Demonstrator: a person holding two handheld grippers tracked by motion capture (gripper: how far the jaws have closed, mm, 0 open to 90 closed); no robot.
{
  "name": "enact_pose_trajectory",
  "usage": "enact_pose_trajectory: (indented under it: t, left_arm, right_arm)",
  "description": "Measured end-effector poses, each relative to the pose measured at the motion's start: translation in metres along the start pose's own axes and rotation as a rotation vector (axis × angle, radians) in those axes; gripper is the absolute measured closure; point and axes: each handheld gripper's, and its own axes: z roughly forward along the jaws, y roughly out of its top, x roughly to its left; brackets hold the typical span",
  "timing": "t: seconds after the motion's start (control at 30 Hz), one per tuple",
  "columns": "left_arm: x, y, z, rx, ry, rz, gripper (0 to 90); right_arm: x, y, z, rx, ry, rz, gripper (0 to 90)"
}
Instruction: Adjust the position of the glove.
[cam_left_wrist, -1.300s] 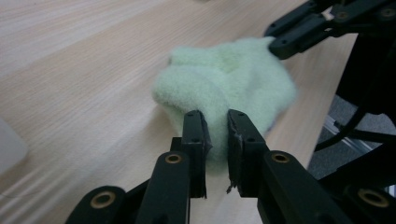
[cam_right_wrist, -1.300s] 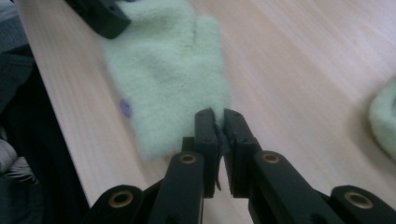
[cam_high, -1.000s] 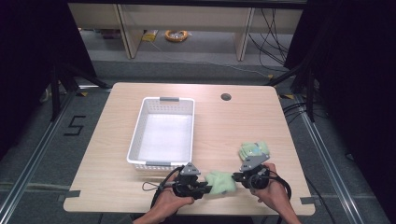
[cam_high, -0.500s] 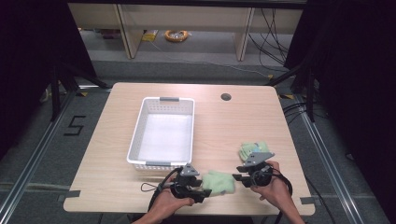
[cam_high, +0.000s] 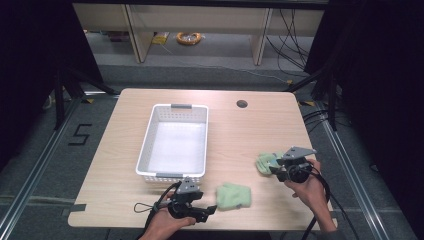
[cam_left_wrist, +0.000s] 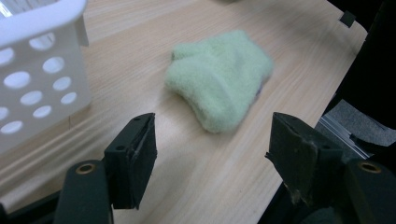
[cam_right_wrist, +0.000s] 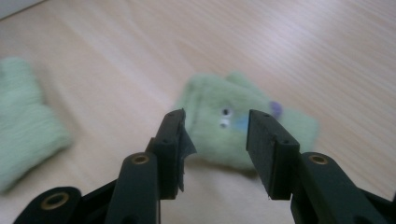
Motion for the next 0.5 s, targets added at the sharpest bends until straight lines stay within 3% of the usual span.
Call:
enact_pose_trajectory:
  t: [0.1,0.17,0.2,0.27,0.33,0.37,0.4,0.43,0.47,0.5]
  left_arm:
    - [0.000,-0.003,-0.002,0.002,-0.003,0.015,29.5]
    - [-0.001,-0.006,-0.003,-0.012,0.016,0.023,28.8]
    - [0.000,-0.007,-0.004,-0.005,0.021,0.044,28.3]
    - [-0.001,-0.009,-0.005,-0.015,0.021,0.025,27.7]
    - [0.001,-0.011,-0.008,-0.001,0.023,0.039,27.1]
    - [0.001,-0.013,-0.008,-0.014,0.021,0.021,26.8]
    - [0.001,-0.014,-0.009,-0.009,0.021,0.021,26.5]
    - [0.000,-0.016,-0.008,-0.026,0.041,0.014,26.3]
    - [0.002,-0.016,-0.010,-0.001,0.039,0.032,26.3]
    - [0.002,-0.017,-0.008,-0.019,0.035,-0.002,26.3]
  right_arm:
    - [-0.011,0.002,0.008,0.012,-0.010,0.030,58.5]
    - [-0.015,0.003,0.015,0.031,-0.011,0.050,58.3]
    - [-0.018,0.003,0.018,0.040,-0.010,0.056,58.0]
    - [-0.022,0.003,0.024,0.042,-0.016,0.046,57.9]
    - [-0.023,0.004,0.027,0.045,-0.012,0.081,57.9]
    - [-0.025,0.003,0.030,0.032,-0.012,0.062,57.9]
    - [-0.025,0.004,0.031,0.046,-0.007,0.077,57.8]
    - [-0.026,0.004,0.033,0.045,-0.011,0.067,57.4]
    - [-0.027,0.003,0.036,0.053,-0.011,0.065,57.1]
    - [-0.027,0.003,0.037,0.067,-0.005,0.071,56.8]
